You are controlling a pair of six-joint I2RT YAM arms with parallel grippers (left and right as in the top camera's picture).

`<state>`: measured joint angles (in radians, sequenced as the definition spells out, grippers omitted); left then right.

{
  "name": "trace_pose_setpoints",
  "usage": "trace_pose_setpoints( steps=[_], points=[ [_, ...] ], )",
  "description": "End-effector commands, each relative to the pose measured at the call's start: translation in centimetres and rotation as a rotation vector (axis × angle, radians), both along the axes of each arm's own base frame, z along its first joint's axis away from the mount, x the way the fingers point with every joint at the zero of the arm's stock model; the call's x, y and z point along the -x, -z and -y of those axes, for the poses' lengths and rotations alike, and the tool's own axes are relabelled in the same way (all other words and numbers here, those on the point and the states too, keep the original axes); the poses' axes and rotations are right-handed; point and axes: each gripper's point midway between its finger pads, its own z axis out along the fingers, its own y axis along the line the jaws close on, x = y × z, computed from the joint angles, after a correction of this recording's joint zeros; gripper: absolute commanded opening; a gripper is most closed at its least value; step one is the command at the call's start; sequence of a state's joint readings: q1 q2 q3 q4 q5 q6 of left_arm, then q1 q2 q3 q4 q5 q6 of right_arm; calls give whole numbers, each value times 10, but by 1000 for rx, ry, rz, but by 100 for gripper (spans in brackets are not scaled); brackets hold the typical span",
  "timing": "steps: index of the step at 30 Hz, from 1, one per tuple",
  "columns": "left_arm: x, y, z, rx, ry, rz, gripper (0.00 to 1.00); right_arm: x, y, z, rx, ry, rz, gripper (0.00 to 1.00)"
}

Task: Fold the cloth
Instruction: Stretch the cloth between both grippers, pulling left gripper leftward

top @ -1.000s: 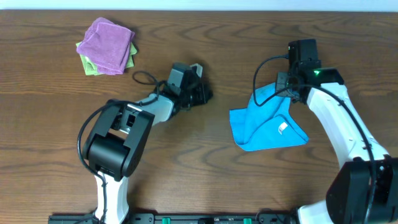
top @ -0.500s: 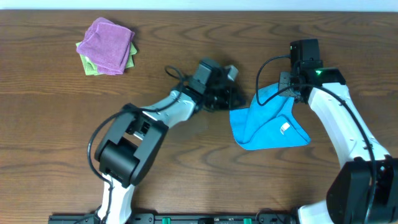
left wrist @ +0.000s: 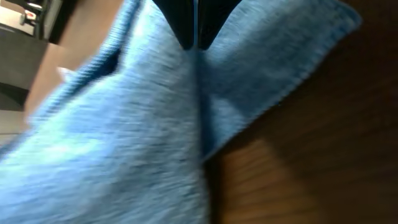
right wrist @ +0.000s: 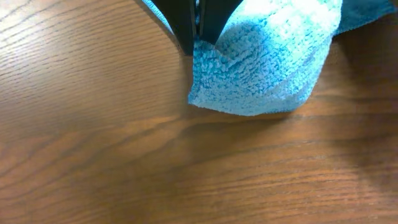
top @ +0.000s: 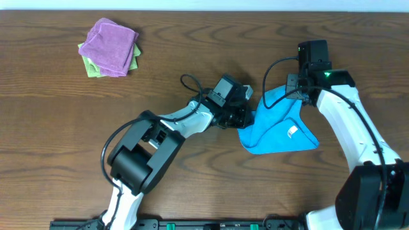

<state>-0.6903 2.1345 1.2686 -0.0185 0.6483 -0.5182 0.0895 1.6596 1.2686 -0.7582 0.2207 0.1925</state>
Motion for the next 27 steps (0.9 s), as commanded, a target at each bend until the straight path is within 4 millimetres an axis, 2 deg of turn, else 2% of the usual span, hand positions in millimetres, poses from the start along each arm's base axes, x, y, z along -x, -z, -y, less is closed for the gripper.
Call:
trace_pose_setpoints(
  steps=[1, 8, 15, 22, 27],
  points=[
    [2, 26, -4, -54, 5, -4, 6, -2, -6, 1, -10, -10, 12, 2],
    [-13, 45, -21, -172, -71, 49, 6, -1, -6, 5, 9, -1, 7, 1],
    [-34, 56, -54, -282, -124, 97, 5, -2, -12, 27, 123, 39, 20, 1],
    [-71, 56, -92, -305, -228, 121, 5, -6, -19, 45, 172, 71, 43, 1],
    [-97, 51, -117, -297, -301, 135, 5, -9, -25, 50, 174, 85, 58, 1]
  ],
)
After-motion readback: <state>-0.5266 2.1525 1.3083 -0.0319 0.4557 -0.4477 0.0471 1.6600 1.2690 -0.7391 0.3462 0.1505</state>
